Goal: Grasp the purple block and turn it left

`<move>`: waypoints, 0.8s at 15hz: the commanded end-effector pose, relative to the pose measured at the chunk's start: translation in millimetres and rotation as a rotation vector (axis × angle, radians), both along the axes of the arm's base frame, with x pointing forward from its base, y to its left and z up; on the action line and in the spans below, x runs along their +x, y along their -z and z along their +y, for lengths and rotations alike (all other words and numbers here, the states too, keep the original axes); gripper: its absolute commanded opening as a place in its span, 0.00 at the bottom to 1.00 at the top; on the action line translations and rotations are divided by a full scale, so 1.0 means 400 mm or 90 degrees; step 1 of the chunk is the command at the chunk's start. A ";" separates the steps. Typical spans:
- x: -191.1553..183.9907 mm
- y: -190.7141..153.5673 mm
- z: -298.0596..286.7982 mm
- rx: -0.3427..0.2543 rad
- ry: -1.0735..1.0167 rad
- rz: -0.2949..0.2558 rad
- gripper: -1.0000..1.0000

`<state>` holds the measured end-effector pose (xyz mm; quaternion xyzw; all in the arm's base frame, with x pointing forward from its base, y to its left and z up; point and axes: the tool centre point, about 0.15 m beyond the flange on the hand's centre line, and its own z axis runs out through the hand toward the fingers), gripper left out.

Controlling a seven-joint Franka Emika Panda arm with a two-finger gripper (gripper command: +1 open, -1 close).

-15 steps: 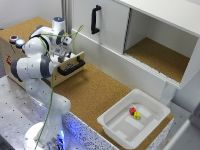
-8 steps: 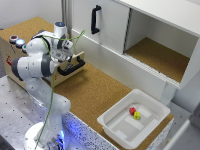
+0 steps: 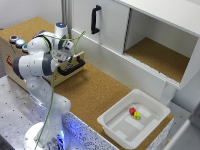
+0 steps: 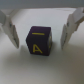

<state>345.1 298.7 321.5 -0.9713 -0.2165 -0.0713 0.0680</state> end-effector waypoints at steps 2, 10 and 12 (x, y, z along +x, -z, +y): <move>0.011 -0.020 0.021 -0.042 -0.013 0.000 0.00; 0.038 -0.159 -0.020 -0.059 -0.278 -0.037 0.00; 0.037 -0.145 0.006 -0.066 -0.419 -0.016 0.00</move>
